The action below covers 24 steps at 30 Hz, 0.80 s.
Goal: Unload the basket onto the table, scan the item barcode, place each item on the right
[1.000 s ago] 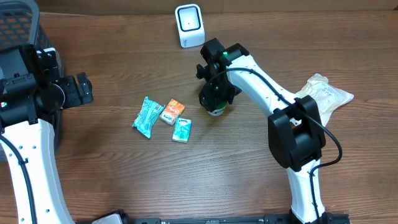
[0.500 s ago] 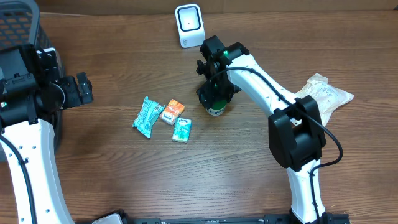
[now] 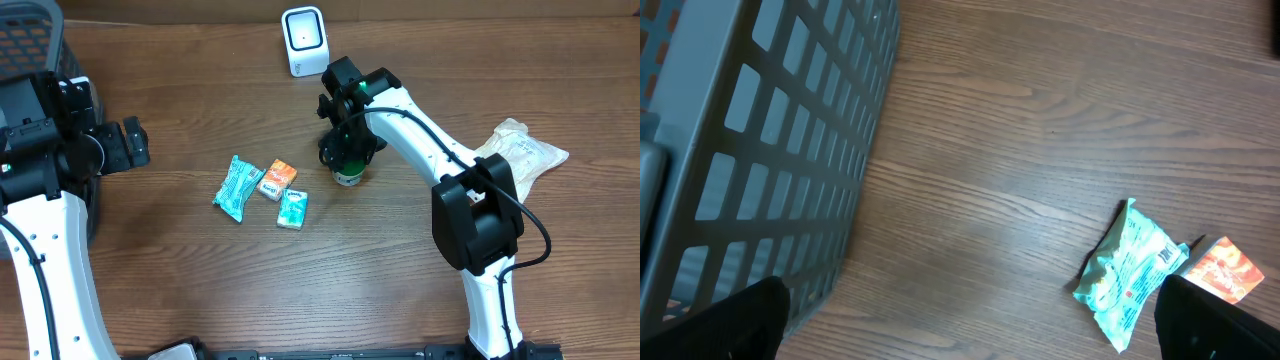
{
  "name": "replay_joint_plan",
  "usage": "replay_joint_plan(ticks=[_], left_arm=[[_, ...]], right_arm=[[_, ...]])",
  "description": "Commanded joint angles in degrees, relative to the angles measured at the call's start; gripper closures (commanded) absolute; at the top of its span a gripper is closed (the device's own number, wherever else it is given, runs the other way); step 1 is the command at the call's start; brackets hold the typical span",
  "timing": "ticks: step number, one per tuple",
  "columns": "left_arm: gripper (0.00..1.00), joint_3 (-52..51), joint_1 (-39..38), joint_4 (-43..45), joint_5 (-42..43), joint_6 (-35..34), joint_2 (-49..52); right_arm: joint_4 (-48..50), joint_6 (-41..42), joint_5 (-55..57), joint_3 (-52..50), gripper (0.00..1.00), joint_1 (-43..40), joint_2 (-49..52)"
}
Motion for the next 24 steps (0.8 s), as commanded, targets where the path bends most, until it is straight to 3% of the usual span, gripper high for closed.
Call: replay_joint_plan(ticks=[1,6,13,15,19,24], left_arm=[[0.00,0.3,-0.3,0.2,0.5,0.7,0.2],[0.00,0.3,-0.3,0.2,0.5,0.7,0.2],[0.00,0.3,-0.3,0.2,0.5,0.7,0.2],[0.00,0.3,-0.3,0.2,0.5,0.7,0.2],[0.01,0.3,-0.3,0.2,0.5,0.7,0.2],[0.00,0.3,-0.3,0.2,0.5,0.7,0.2]], right_arm=[[-0.4,0.4,2.1,1.9,0.27,-0.4,0.0],[-1.3,0.7,2.4,1.9,0.28,-0.6,0.0],[-2.8,8.0,2.1,2.3,0.40,-0.6,0.0],[-3.3,8.1,2.0,2.4,0.36,-0.6,0.0],[-3.9,7.8,2.8,2.4,0.20,-0.6,-0.1],[-4.1,7.8,4.0,2.4,0.18,-0.6,-0.1]])
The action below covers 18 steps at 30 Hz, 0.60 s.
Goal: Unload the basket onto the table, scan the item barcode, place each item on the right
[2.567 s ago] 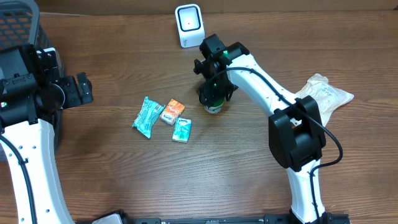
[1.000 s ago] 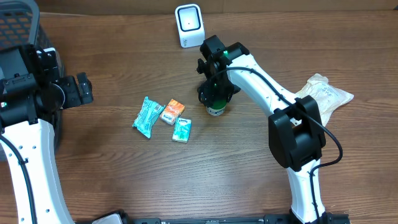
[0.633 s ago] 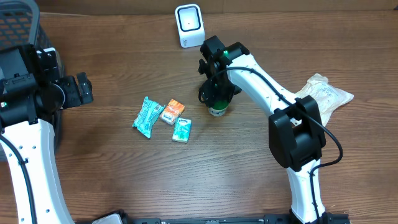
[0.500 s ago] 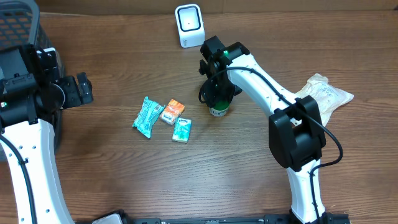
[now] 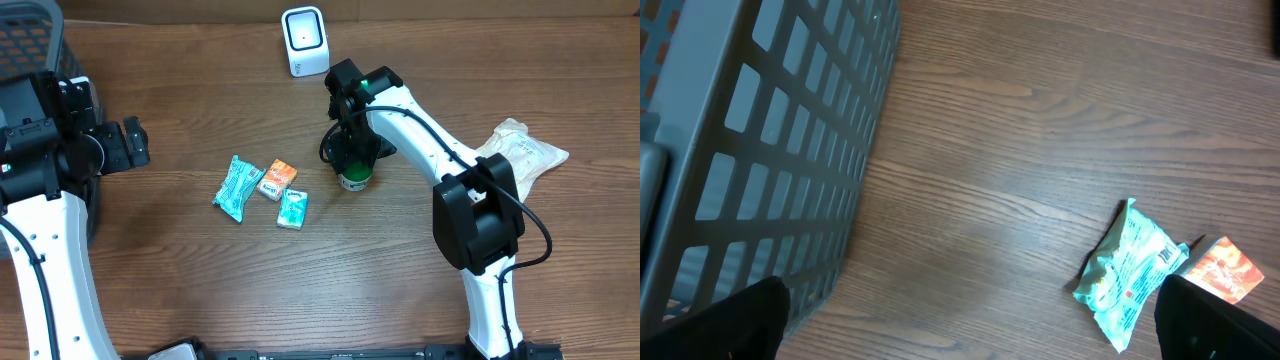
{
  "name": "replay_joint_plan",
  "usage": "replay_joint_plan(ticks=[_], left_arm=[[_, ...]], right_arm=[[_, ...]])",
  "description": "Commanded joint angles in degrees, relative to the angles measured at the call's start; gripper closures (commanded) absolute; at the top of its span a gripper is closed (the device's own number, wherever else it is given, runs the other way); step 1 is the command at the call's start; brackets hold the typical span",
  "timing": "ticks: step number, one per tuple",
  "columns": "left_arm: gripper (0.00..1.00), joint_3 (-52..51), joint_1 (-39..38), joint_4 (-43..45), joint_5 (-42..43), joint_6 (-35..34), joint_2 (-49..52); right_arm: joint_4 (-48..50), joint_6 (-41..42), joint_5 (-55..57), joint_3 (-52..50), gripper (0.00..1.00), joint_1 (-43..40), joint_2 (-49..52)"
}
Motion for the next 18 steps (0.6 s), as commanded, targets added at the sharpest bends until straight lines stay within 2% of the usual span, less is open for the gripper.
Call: replay_joint_plan(ticks=[1,18], left_arm=[[0.00,0.3,-0.3,0.2,0.5,0.7,0.2],[0.01,0.3,-0.3,0.2,0.5,0.7,0.2]], right_arm=[[0.0,0.7,1.1,1.9,0.18,-0.3,-0.1],[-5.6,-0.5,1.0,3.8,0.20,-0.3,-0.4]])
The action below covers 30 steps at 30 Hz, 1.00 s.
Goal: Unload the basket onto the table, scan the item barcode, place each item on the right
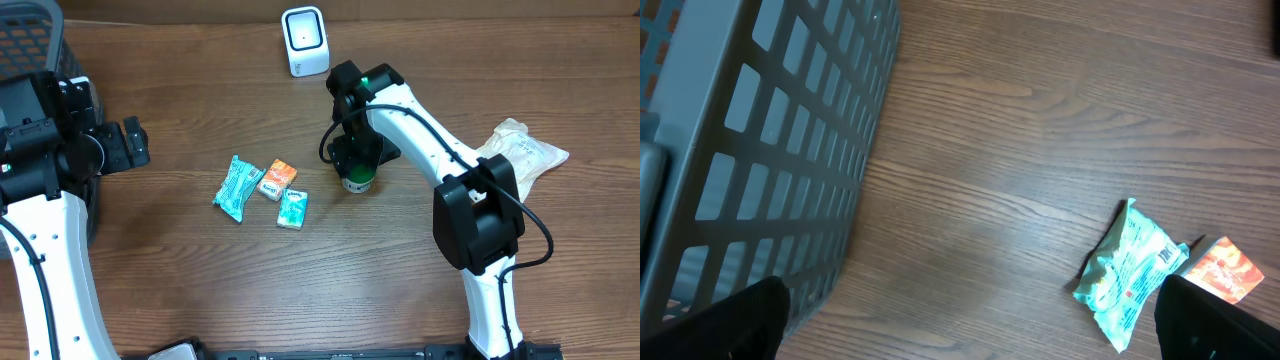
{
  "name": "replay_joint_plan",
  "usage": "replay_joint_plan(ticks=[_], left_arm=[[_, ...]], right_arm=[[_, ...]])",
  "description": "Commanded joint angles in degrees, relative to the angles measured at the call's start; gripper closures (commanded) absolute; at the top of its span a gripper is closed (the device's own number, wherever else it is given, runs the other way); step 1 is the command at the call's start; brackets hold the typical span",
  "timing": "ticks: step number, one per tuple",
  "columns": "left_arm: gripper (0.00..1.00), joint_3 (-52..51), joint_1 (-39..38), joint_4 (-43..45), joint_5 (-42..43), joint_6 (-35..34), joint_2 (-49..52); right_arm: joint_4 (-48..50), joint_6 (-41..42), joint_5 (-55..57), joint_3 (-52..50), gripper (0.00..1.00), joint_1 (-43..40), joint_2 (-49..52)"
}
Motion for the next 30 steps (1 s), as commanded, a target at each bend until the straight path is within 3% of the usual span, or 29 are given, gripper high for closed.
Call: replay_joint_plan(ticks=[1,5,30], left_arm=[[0.00,0.3,-0.3,0.2,0.5,0.7,0.2],[0.00,0.3,-0.3,0.2,0.5,0.7,0.2],[0.00,0.3,-0.3,0.2,0.5,0.7,0.2]], right_arm=[[-0.1,-1.1,0.6,2.0,0.21,-0.3,-0.4],[-1.0,-1.2,0.6,2.0,0.25,-0.3,-0.4],[-3.0,-4.5,0.6,1.0,0.21,-0.2,-0.4]])
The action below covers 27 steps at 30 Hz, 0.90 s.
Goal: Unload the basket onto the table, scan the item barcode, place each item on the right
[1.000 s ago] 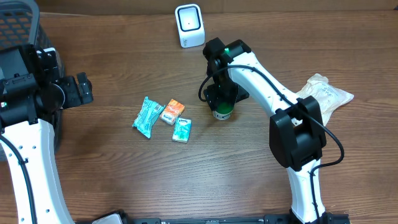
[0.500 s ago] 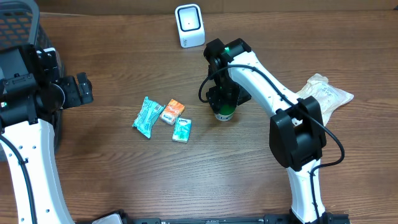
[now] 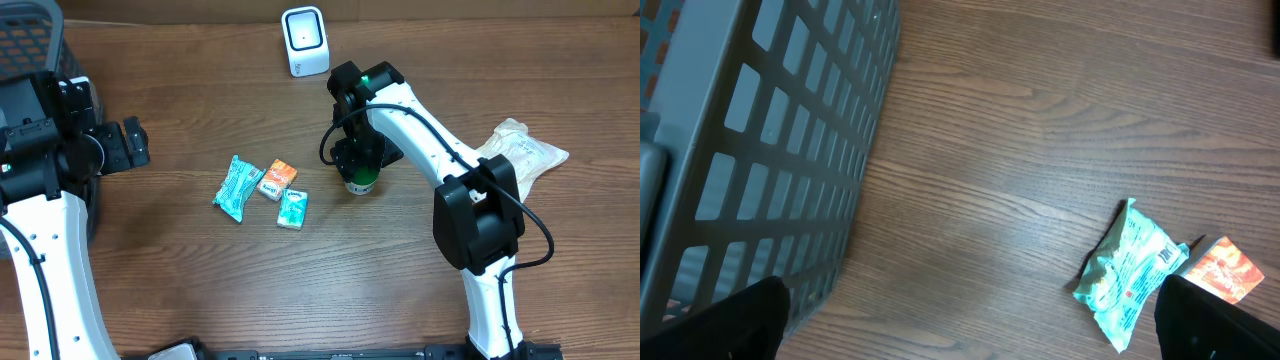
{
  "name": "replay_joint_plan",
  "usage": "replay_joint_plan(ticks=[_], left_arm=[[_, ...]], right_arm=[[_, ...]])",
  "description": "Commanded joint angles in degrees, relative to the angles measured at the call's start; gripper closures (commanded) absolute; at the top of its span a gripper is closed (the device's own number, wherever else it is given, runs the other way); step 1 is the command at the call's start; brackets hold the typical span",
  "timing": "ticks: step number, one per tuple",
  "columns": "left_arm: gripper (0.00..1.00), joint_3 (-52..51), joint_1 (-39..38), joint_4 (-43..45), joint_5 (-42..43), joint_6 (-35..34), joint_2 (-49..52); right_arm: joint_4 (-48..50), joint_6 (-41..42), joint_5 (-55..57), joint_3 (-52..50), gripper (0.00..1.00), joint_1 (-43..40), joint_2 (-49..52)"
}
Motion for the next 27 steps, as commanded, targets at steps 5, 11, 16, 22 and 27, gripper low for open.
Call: replay_joint_plan(ticks=[5,11,16,22,27], left_arm=[[0.00,0.3,-0.3,0.2,0.5,0.7,0.2],[0.00,0.3,-0.3,0.2,0.5,0.7,0.2],[0.00,0.3,-0.3,0.2,0.5,0.7,0.2],[0.00,0.3,-0.3,0.2,0.5,0.7,0.2],[0.01,0.3,-0.3,0.2,0.5,0.7,0.2]], right_arm=[[0.6,-1.3,0.5,0.2,0.21,-0.2,-0.3],[1.3,-1.5,0.5,-0.8,0.21,-0.2,-0.3],[1.4,-2.8,0.6,-2.0,0.21,-0.2,-0.3],[1.7,-3.0,0.6,-2.7,0.22,-0.3,-0.3],[1.0,-3.0,0.5,-2.4,0.28,-0.3,-0.3]])
